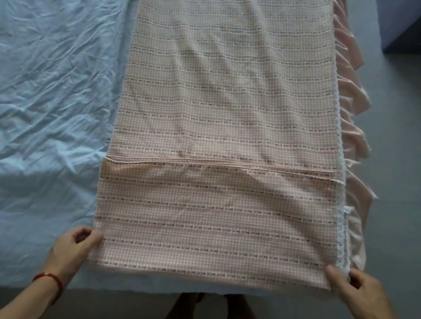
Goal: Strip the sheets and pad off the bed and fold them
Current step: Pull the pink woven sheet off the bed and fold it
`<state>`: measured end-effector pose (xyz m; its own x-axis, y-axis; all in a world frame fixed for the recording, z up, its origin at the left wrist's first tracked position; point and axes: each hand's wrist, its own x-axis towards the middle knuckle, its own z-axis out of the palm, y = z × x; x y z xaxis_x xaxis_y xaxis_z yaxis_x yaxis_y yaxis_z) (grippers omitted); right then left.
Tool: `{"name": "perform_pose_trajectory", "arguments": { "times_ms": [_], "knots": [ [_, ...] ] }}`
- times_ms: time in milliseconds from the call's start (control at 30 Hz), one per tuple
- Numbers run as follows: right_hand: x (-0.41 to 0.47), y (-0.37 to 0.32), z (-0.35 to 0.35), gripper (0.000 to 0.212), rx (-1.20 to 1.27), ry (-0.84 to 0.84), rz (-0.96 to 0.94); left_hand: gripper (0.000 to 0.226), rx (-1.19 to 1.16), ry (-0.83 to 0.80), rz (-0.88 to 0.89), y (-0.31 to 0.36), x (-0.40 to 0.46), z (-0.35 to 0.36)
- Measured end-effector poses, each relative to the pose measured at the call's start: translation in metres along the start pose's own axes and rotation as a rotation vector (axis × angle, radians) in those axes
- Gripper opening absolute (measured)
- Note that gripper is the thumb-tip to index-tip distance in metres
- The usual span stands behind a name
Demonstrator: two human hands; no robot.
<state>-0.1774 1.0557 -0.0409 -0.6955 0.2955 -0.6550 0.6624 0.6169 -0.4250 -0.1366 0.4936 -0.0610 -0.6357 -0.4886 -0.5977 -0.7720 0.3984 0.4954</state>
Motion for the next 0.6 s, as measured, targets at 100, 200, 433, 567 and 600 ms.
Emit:
{"name": "perform_pose_trajectory", "arguments": {
  "times_ms": [100, 200, 433, 567, 600],
  "knots": [
    [0.007, -0.016, -0.002, 0.045, 0.050, 0.059, -0.039, 0.023, -0.098, 0.061, 0.042, 0.030, 0.019, 0.004],
    [0.012, -0.018, 0.000, 0.037, 0.030, 0.104, -0.079, 0.030, -0.274, 0.101, 0.062, 0.060, 0.048, 0.007],
    [0.005, -0.013, 0.017, 0.079, -0.022, 0.256, -0.065, 0.007, -0.336, 0.191, -0.052, 0.076, 0.086, 0.015],
    [-0.011, -0.027, 0.032, 0.052, -0.279, 0.504, -0.430, 0.038, 0.386, 0.480, 0.287, 0.072, 0.030, 0.031],
    [-0.016, -0.030, 0.038, 0.062, -0.390, 0.469, -0.629, 0.045, 0.515, 0.456, 0.483, 0.069, 0.008, 0.039]
  ]
}}
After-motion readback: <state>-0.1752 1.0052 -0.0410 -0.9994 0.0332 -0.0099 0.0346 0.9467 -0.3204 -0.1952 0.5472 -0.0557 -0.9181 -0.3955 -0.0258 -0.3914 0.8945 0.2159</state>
